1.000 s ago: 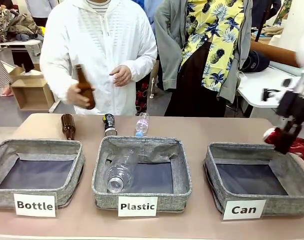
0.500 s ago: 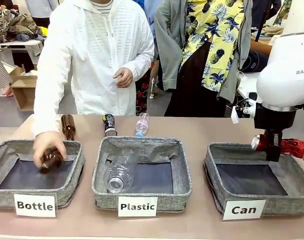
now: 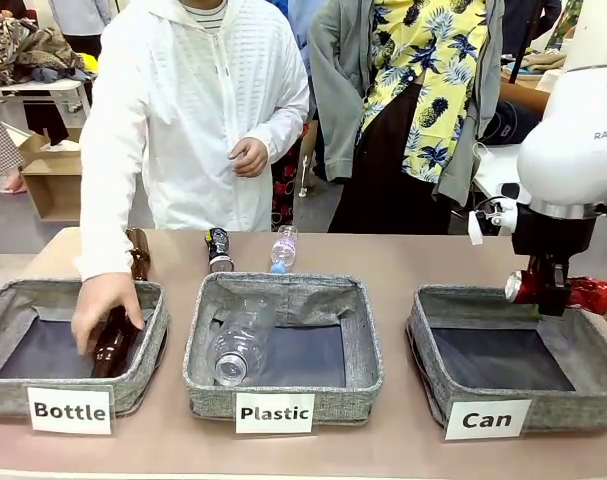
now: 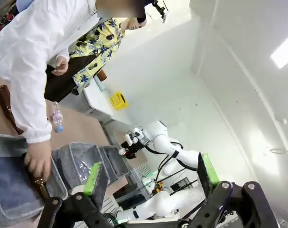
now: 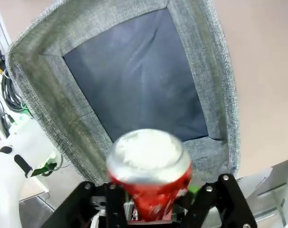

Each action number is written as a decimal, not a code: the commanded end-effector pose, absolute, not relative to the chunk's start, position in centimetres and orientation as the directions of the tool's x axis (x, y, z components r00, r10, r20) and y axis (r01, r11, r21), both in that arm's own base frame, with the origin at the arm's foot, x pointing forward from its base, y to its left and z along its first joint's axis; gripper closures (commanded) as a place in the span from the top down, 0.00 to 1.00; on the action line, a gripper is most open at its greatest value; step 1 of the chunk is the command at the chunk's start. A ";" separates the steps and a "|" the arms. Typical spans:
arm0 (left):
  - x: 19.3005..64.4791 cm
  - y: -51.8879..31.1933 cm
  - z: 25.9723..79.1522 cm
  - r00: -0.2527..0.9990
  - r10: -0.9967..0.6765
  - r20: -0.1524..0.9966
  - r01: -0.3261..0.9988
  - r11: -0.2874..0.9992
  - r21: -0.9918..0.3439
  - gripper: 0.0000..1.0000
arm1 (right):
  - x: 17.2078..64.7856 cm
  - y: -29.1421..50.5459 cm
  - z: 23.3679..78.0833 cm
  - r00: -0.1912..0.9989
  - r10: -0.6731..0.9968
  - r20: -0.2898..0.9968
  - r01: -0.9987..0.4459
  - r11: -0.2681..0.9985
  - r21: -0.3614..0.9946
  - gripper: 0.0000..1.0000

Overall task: Sort the can waste into the basket.
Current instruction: Pick up the can waste from the table and place it in the right Fabric basket.

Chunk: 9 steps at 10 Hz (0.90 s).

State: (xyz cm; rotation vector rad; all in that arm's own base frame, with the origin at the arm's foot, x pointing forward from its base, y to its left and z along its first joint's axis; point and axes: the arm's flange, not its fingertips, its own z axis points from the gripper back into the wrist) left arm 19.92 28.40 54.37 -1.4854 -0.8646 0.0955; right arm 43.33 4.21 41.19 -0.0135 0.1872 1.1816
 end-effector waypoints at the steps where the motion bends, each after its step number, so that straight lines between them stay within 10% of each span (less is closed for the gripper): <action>1: 21.9 28.0 53.6 0.717 0.538 0.443 0.459 0.115 -0.881 1.00 | 43.9 4.7 41.9 0.334 0.934 -0.126 -0.929 0.349 0.122 1.00; 6: 24.0 24.4 52.7 0.793 0.433 0.429 0.411 0.140 -0.901 1.00 | 44.3 4.9 42.4 0.399 0.916 -0.048 -0.897 0.401 0.183 1.00; 9: 28.9 16.2 50.2 0.888 0.252 0.385 0.321 0.260 -0.911 1.00 | 44.7 3.3 44.0 0.725 0.677 0.127 -0.652 0.615 0.444 1.00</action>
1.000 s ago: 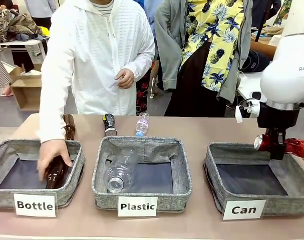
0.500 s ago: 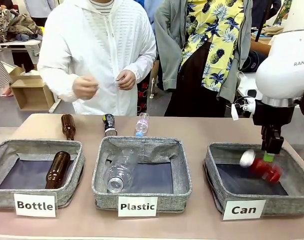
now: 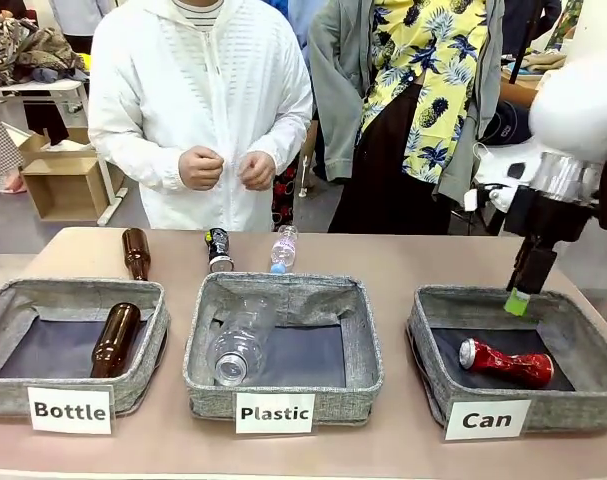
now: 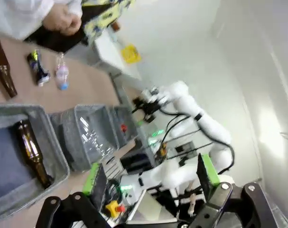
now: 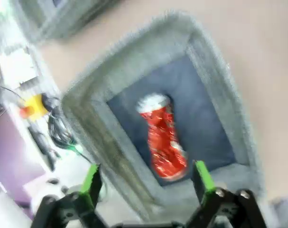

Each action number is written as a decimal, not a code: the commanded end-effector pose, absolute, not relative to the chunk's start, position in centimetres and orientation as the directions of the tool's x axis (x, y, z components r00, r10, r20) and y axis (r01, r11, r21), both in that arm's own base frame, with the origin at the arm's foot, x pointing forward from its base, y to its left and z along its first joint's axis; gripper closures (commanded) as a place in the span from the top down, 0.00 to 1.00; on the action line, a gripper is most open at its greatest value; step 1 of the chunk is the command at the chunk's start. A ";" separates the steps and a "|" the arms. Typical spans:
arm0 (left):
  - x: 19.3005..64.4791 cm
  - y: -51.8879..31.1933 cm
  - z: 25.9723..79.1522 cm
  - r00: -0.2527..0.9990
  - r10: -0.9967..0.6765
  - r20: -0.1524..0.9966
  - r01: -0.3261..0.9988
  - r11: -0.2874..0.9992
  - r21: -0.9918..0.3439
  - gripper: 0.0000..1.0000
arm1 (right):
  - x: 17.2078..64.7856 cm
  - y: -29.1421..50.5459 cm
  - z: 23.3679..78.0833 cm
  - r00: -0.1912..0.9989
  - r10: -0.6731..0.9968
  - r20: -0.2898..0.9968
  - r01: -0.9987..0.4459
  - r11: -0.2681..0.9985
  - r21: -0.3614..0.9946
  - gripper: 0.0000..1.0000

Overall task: Sort the can waste into the basket.
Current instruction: Pick up the can waste from the table and place it in the right Fabric basket.

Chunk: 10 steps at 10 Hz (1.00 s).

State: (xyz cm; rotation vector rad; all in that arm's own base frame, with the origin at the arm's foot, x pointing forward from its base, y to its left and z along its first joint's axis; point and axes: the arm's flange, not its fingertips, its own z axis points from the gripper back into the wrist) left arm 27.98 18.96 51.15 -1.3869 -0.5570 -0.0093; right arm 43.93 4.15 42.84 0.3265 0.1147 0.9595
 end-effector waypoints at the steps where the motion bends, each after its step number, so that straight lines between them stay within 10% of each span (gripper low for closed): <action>1: 30.5 13.3 48.8 0.922 0.163 0.351 0.305 0.252 -0.918 1.00 | 44.9 1.5 44.5 0.888 0.437 0.145 -0.434 0.690 0.579 1.00; 4: 32.9 7.2 44.1 0.976 -0.046 0.212 0.216 0.302 -0.928 1.00 | 44.2 -4.9 46.4 0.903 -0.376 0.209 -0.133 0.219 0.967 1.00; 8: 33.7 5.4 42.6 0.982 -0.043 0.186 0.191 0.284 -0.940 1.00 | 42.8 -10.3 44.8 0.766 -0.642 -0.029 -0.131 -0.200 0.971 1.00; 9: 33.7 5.4 42.6 0.982 -0.043 0.186 0.191 0.284 -0.940 1.00 | 42.5 -10.0 45.9 0.990 0.075 0.120 -0.140 0.396 0.908 1.00; 10: 33.7 5.4 42.6 0.982 -0.043 0.186 0.191 0.284 -0.940 1.00 | 42.5 -10.0 45.9 0.990 0.075 0.120 -0.140 0.396 0.908 1.00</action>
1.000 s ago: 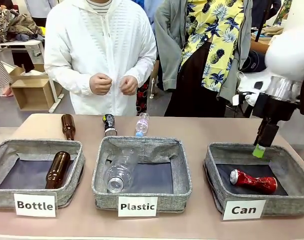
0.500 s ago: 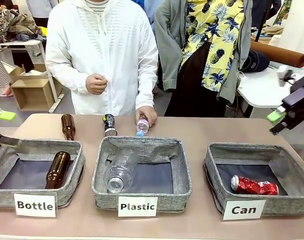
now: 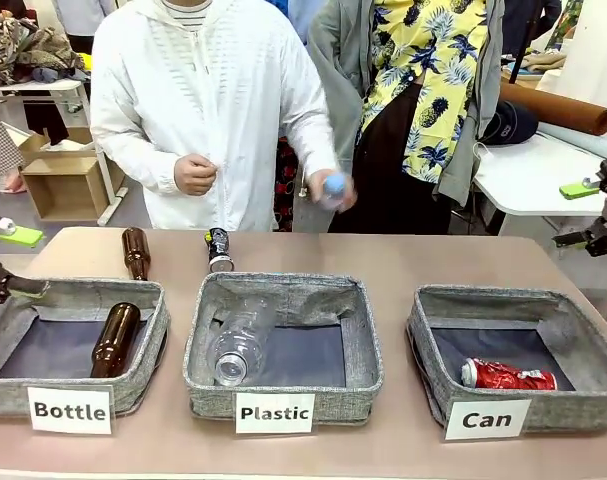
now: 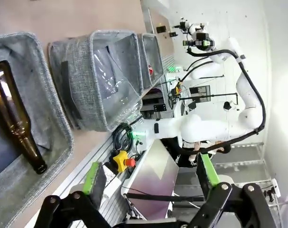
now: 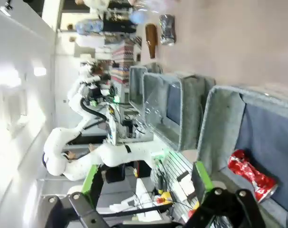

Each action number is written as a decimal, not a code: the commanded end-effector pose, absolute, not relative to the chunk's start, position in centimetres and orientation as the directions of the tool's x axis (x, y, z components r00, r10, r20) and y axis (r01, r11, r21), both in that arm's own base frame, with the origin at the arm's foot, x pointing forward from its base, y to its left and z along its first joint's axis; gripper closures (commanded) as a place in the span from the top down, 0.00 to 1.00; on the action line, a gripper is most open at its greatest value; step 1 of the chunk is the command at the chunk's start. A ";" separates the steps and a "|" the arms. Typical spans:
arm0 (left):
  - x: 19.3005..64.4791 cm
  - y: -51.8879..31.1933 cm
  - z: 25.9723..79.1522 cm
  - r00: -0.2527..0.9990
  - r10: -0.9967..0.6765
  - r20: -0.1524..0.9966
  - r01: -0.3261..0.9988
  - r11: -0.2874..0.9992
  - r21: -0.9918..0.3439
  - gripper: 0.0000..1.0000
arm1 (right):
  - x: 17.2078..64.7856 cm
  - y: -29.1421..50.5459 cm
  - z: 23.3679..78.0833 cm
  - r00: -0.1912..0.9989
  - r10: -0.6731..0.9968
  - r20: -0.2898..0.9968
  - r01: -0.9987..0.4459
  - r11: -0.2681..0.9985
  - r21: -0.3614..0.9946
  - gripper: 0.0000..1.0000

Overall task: Sort the can waste into the basket.
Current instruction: Pick up the can waste from the table and place it in the right Fabric basket.

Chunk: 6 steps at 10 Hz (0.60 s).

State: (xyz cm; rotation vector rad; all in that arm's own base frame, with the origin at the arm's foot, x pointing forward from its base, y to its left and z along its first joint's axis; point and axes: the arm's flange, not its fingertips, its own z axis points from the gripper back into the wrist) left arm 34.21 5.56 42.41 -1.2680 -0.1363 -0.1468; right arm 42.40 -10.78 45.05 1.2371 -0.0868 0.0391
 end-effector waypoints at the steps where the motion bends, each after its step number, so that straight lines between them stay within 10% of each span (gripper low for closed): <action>1: 33.7 5.4 42.6 0.982 -0.043 0.186 0.191 0.284 -0.940 1.00 | 42.5 -10.0 45.9 0.990 0.075 0.120 -0.140 0.396 0.908 1.00; 6: 33.7 5.4 42.6 0.982 -0.043 0.186 0.191 0.284 -0.940 1.00 | 42.5 -10.0 45.9 0.990 0.075 0.120 -0.140 0.396 0.908 1.00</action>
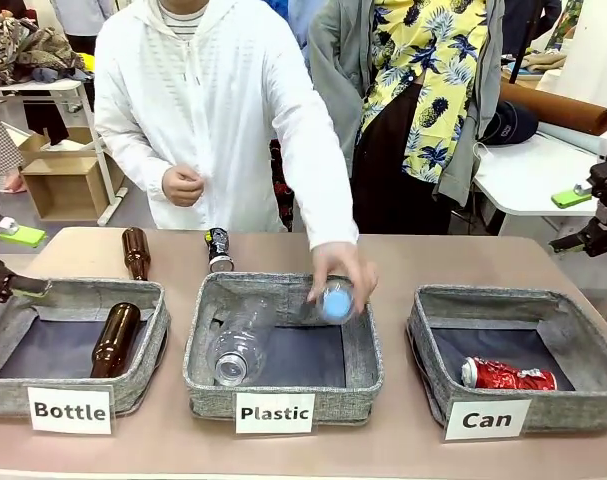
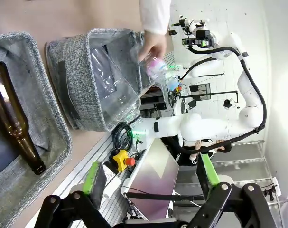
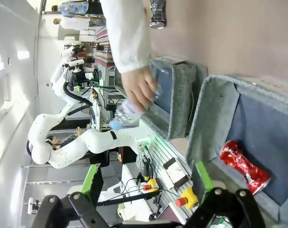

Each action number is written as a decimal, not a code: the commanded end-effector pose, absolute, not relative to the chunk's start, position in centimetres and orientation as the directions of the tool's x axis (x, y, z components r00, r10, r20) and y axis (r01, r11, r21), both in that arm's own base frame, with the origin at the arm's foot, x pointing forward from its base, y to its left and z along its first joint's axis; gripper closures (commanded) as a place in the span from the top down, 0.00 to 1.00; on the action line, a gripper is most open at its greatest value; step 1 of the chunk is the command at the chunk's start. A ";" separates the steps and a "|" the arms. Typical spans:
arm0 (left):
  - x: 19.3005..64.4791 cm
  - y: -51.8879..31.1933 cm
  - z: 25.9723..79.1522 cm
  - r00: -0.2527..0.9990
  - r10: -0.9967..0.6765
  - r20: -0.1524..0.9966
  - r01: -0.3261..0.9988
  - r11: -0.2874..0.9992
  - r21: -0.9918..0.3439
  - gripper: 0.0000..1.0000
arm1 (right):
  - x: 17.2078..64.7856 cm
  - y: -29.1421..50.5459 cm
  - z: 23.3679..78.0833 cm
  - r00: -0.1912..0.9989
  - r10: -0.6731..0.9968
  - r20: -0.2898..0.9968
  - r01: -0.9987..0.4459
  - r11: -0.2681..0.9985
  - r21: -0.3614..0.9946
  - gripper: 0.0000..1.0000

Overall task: Sort the can waste into the basket.
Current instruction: Pick up the can waste from the table and place it in the right Fabric basket.

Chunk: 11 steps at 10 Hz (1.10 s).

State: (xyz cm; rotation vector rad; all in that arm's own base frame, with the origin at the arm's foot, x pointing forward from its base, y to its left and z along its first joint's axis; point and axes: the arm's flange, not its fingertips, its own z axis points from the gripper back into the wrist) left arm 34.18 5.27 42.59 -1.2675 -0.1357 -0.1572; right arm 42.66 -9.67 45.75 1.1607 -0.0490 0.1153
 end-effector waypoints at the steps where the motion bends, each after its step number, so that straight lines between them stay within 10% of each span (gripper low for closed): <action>1: 33.7 5.4 42.6 0.982 -0.043 0.186 0.191 0.284 -0.940 1.00 | 42.5 -10.0 45.9 0.990 0.075 0.120 -0.140 0.396 0.908 1.00; 5: 35.3 4.5 43.9 0.971 -0.074 0.226 0.238 0.349 -0.907 1.00 | 42.5 -10.0 45.9 0.990 0.075 0.120 -0.140 0.396 0.908 1.00; 11: 50.4 -5.3 44.1 0.994 0.009 0.109 0.064 0.762 -0.644 1.00 | 42.5 -10.0 45.9 0.990 0.075 0.120 -0.140 0.396 0.908 1.00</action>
